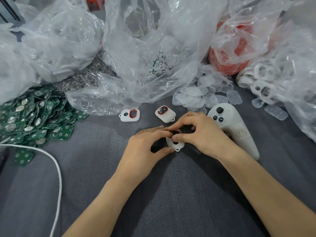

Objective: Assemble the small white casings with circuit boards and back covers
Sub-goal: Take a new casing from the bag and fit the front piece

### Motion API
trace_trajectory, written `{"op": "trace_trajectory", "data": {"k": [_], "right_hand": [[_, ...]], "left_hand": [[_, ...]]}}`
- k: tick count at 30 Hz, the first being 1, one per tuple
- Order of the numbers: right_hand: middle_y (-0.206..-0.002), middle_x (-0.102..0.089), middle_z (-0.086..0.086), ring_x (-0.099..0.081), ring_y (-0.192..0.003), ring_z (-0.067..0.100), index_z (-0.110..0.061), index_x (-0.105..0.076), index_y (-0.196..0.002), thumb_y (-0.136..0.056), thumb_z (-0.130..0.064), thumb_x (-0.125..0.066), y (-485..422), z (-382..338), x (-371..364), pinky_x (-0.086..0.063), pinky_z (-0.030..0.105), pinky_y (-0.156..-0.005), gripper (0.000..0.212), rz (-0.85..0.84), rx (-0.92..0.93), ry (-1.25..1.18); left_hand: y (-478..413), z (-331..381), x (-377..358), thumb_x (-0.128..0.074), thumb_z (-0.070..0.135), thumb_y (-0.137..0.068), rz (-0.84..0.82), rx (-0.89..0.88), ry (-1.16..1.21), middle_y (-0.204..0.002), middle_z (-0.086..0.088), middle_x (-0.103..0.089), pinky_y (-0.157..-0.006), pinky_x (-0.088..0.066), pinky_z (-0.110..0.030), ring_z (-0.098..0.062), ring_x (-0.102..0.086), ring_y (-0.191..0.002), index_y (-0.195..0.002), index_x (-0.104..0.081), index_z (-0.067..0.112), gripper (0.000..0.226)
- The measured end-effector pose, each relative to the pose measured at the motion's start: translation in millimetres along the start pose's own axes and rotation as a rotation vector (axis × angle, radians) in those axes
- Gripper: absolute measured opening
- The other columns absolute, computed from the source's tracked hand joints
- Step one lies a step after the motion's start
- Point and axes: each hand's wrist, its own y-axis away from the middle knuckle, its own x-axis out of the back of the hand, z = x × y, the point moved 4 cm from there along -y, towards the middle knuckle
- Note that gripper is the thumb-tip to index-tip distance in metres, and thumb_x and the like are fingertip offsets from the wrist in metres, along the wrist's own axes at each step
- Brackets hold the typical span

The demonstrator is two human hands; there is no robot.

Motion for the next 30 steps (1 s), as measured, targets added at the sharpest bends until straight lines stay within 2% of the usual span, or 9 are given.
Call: {"op": "trace_trajectory", "data": {"k": [4,8,11,13,16,23,27,30], "right_hand": [[-0.073,-0.067,-0.018,-0.051,-0.065,-0.004,-0.036,-0.074,-0.090,-0.078,-0.020,-0.076,1.6,4.0,7.3,-0.039,0.005,-0.065,0.020,-0.034,-0.048,-0.160],[-0.064,-0.070,-0.005,-0.057,-0.056,0.000,-0.026,-0.076,-0.085,-0.081,-0.008,-0.072,3.2,9.0,5.4,-0.044,0.009,-0.059,0.018,-0.003,-0.098,-0.311],[-0.073,-0.073,0.009,-0.068,-0.063,0.011,-0.023,-0.075,-0.083,-0.081,-0.003,-0.070,2.4,11.1,2.4,-0.056,0.021,-0.071,0.020,0.016,-0.127,-0.362],[-0.074,-0.073,0.010,-0.071,-0.067,0.016,-0.023,-0.075,-0.082,-0.082,-0.003,-0.070,1.6,12.2,1.6,-0.058,0.029,-0.077,0.020,0.025,-0.129,-0.348],[-0.073,-0.073,0.009,-0.071,-0.068,0.018,-0.026,-0.074,-0.079,-0.082,-0.003,-0.070,1.1,11.6,0.5,-0.058,0.034,-0.079,0.024,0.048,-0.115,-0.304],[-0.074,-0.072,0.002,-0.068,-0.060,0.011,-0.024,-0.073,-0.083,-0.082,-0.004,-0.070,2.1,7.2,0.2,-0.055,0.021,-0.069,0.021,0.068,-0.100,-0.201],[-0.082,-0.067,-0.003,-0.066,-0.058,0.013,-0.013,-0.075,-0.092,-0.083,-0.006,-0.069,0.5,2.4,1.1,-0.055,0.022,-0.066,0.013,0.057,-0.080,-0.084],[-0.081,-0.067,-0.003,-0.065,-0.056,0.012,-0.013,-0.075,-0.091,-0.083,-0.006,-0.069,0.2,1.9,1.9,-0.055,0.021,-0.065,0.012,0.062,-0.079,-0.078]], "left_hand": [[0.5,-0.9,0.2,-0.080,0.023,-0.075,0.015,0.006,-0.007,-0.116,0.014,-0.067,-0.100,-0.031,-0.007,0.008,-0.047,-0.121,-0.107,-0.072,0.026,0.034],[0.8,-1.3,-0.8,-0.081,0.022,-0.074,0.016,0.007,-0.016,-0.116,0.013,-0.068,-0.099,-0.031,-0.005,0.007,-0.047,-0.121,-0.108,-0.072,0.025,0.035],[1.0,-1.7,-0.8,-0.081,0.022,-0.074,0.016,0.001,-0.017,-0.115,0.014,-0.068,-0.100,-0.031,-0.006,0.007,-0.047,-0.121,-0.108,-0.072,0.024,0.034],[0.6,-1.7,-1.2,-0.080,0.023,-0.075,0.011,0.001,-0.022,-0.116,0.013,-0.068,-0.100,-0.032,-0.007,0.006,-0.047,-0.121,-0.108,-0.072,0.023,0.034],[0.5,-1.2,-1.3,-0.081,0.022,-0.074,0.013,-0.014,-0.025,-0.115,0.012,-0.068,-0.099,-0.030,-0.005,0.007,-0.046,-0.120,-0.107,-0.072,0.021,0.034],[-0.3,-1.1,-2.1,-0.081,0.021,-0.074,0.012,-0.014,-0.028,-0.115,0.010,-0.068,-0.098,-0.030,-0.005,0.006,-0.047,-0.119,-0.104,-0.073,0.021,0.031],[0.0,-0.3,-2.3,-0.080,0.021,-0.075,0.008,-0.001,-0.012,-0.117,0.007,-0.067,-0.099,-0.035,-0.011,0.003,-0.049,-0.119,-0.104,-0.072,0.019,0.031],[0.5,1.3,-1.9,-0.079,0.022,-0.077,-0.008,-0.015,-0.027,-0.119,0.007,-0.063,-0.097,-0.037,-0.012,0.001,-0.053,-0.114,-0.108,-0.071,0.019,0.032]]}}
